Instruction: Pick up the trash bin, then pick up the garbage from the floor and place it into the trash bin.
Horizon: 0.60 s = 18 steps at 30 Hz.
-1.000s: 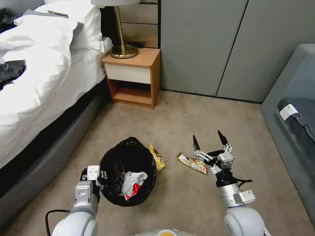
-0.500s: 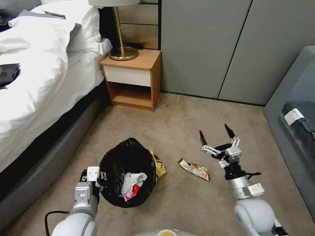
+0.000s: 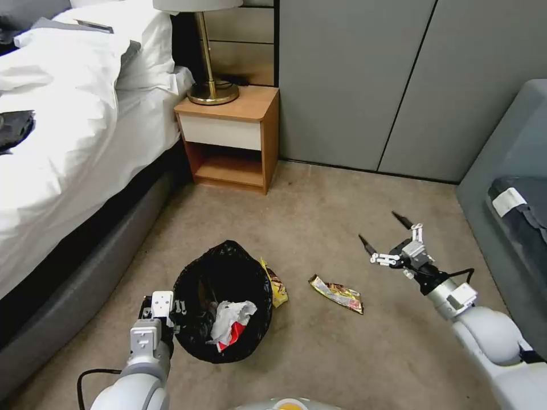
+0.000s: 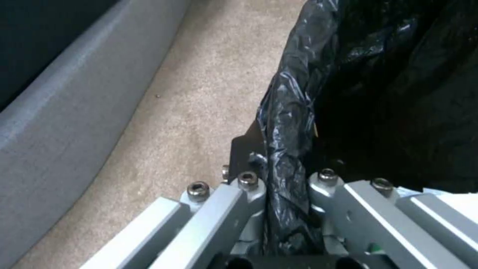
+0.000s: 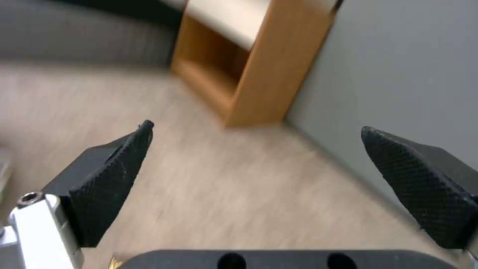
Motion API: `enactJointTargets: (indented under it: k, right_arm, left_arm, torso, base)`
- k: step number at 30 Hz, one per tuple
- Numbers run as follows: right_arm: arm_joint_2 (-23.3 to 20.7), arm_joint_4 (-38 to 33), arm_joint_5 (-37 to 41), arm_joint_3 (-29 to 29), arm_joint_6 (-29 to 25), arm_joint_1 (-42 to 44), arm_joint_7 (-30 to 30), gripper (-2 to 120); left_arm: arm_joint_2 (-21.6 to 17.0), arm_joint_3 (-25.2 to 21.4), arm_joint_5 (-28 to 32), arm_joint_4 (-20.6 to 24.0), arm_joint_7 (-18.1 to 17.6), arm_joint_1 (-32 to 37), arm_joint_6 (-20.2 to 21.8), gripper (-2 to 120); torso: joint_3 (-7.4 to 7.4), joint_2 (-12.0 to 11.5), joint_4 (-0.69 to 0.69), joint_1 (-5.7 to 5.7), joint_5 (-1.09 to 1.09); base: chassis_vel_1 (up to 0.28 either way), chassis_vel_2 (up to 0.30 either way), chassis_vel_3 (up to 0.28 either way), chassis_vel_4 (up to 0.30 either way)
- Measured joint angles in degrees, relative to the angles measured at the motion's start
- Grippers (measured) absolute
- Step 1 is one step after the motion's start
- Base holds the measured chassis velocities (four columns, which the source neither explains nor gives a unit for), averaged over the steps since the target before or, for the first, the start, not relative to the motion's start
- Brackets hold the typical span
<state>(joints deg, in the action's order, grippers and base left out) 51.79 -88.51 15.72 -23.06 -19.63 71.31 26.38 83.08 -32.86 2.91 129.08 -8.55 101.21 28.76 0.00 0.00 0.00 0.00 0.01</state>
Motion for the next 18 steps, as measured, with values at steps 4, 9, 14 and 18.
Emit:
enactJointTargets:
  k: [4,9,14,18]
  right_arm:
    - [1.56,9.77,-2.46,4.17,-0.06,-6.69,5.38,100]
    - [4.78,21.35,-6.13,6.48,-0.96,-12.04,10.18,100]
    - [7.04,27.18,-7.14,7.14,-1.78,-13.94,12.06,100]
    - [10.1,33.47,-8.07,7.15,-4.9,-16.29,15.3,100]
  left_arm:
    - [0.15,-0.05,-0.25,0.32,0.01,0.37,-0.02,3]
    - [0.49,0.15,-0.75,0.48,0.07,0.57,-0.02,3]
    - [0.58,0.33,-1.05,0.48,0.12,0.61,-0.02,3]
    - [0.65,0.42,-1.28,0.47,0.26,0.61,-0.02,3]
  torso:
    - [0.0,0.0,0.02,0.0,-0.01]
    - [0.0,0.0,0.01,0.0,0.0]
    - [0.0,0.0,-0.01,0.0,-0.01]
    - [0.0,0.0,0.0,0.0,-0.01]
  base:
    - [0.0,0.0,0.0,0.0]
    - [0.0,0.0,0.0,0.0]
    - [0.0,0.0,0.0,0.0]
    - [0.0,0.0,0.0,0.0]
